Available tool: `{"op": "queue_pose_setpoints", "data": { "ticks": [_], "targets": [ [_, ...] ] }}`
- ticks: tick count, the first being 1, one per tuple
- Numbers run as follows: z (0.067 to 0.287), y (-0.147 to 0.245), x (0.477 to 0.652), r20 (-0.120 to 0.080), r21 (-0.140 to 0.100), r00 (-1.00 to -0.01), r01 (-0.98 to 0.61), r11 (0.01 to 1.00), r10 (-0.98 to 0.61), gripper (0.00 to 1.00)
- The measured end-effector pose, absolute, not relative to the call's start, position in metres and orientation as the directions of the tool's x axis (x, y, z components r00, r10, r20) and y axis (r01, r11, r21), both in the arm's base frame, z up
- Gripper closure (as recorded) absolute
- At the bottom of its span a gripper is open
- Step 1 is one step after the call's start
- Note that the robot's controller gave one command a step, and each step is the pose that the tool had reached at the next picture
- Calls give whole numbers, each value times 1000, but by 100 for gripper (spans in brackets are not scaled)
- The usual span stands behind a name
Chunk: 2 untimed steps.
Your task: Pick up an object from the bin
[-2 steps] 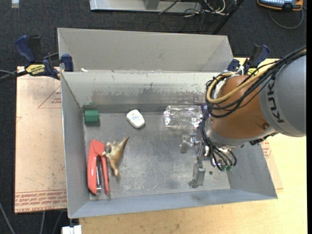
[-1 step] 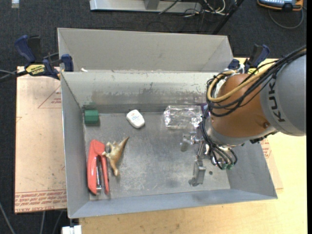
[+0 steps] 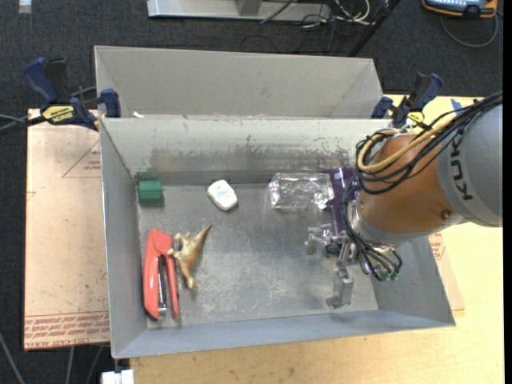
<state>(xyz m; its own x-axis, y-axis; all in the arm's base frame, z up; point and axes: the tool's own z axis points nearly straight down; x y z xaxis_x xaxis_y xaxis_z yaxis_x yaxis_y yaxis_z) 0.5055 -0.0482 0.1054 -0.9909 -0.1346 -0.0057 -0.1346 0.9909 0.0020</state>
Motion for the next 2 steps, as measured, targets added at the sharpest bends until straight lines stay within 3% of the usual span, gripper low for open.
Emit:
{"op": "queue_pose_setpoints", "data": {
  "ticks": [1, 2],
  "targets": [
    [117, -131, 558, 5, 7, -982, -190, 982, -190, 0],
    [122, -138, 562, -8, -1, -944, -329, 944, -329, 0]
  ]
}}
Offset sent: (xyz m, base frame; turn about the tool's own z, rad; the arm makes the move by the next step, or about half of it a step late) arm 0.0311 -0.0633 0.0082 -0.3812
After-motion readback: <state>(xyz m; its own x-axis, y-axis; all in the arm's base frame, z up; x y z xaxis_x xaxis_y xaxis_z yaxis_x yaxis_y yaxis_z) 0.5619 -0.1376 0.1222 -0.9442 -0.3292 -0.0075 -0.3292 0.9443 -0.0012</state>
